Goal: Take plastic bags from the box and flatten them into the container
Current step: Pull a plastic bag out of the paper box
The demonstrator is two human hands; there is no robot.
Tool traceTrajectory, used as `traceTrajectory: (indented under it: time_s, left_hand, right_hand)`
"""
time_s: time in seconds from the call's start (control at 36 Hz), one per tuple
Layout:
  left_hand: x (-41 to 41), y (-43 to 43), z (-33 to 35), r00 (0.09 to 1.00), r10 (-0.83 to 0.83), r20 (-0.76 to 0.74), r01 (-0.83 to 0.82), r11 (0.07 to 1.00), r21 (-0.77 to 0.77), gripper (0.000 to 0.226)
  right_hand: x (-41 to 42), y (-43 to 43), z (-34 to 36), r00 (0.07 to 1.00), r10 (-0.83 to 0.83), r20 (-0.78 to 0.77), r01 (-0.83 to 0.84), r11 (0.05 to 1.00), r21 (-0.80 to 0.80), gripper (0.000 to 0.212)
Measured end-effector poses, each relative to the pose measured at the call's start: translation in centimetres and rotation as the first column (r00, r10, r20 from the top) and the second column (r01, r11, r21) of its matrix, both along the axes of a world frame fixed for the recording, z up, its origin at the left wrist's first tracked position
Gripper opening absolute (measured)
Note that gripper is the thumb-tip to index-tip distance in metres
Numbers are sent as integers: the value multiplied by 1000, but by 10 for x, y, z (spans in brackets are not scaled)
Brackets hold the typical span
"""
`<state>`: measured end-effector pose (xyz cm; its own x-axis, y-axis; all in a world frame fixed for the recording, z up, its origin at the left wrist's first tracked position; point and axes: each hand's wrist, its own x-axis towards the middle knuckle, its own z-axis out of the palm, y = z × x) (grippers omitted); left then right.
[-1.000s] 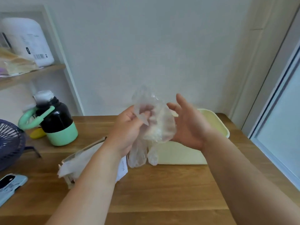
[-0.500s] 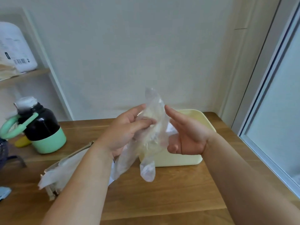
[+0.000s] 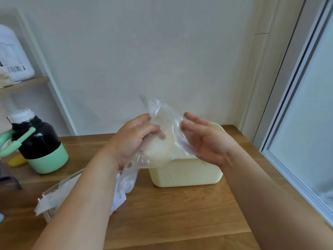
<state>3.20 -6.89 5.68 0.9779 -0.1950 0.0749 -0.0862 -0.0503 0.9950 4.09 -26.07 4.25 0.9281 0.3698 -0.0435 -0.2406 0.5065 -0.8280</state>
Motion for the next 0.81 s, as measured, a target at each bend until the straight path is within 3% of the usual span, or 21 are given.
traceTrajectory:
  time_s: [0.06,0.14,0.22,0.28,0.33,0.39,0.44,0.53,0.58,0.64,0.72,0.81]
  left_hand:
    - [8,-1,-2,994,93,61,-101,985,141,12]
    - [25,4,-5,936,320,147,-351,886,302,28]
    - [35,13,-3,771,593,232,-635,685,359,45]
    - [32,15,-2,638,678,366,-769,539,343,51]
    - [28,10,-2,589,627,510,-800,540,259,49]
    - [27,-3,-4,670,426,608,-683,674,281,39]
    - [31,-16,-10,795,112,597,-465,745,479,31]
    - [42,-33,-17,928,-234,292,-109,576,810,34]
    - [49,-40,-21,966,-257,35,90,459,884,36]
    - [56,-46,-25,961,-247,-126,213,362,907,34]
    - [62,-53,-29,936,-235,-262,316,231,920,35]
    - [69,-60,-32,924,-218,-315,356,186,916,42]
  right_hand:
    - [2,-4,6,994,-104,31,105,994,-14,52]
    - [6,-11,12,973,-218,74,224,970,-98,47]
    - [13,-19,10,933,-334,132,357,905,-231,52]
    - [21,-24,5,886,-421,193,463,815,-348,55]
    - [30,-28,-2,844,-456,283,536,695,-479,59]
    - [37,-31,-7,832,-435,346,554,608,-569,63]
    - [42,-34,-10,847,-367,385,530,516,-673,68]
    - [49,-37,-17,882,-249,400,468,370,-803,75]
    - [54,-40,-21,900,-194,390,433,298,-850,79]
    - [58,-44,-24,915,-120,386,403,201,-893,82]
    - [61,-45,-28,914,32,404,404,-8,-915,80]
    - [61,-41,-31,874,166,457,484,-198,-853,70]
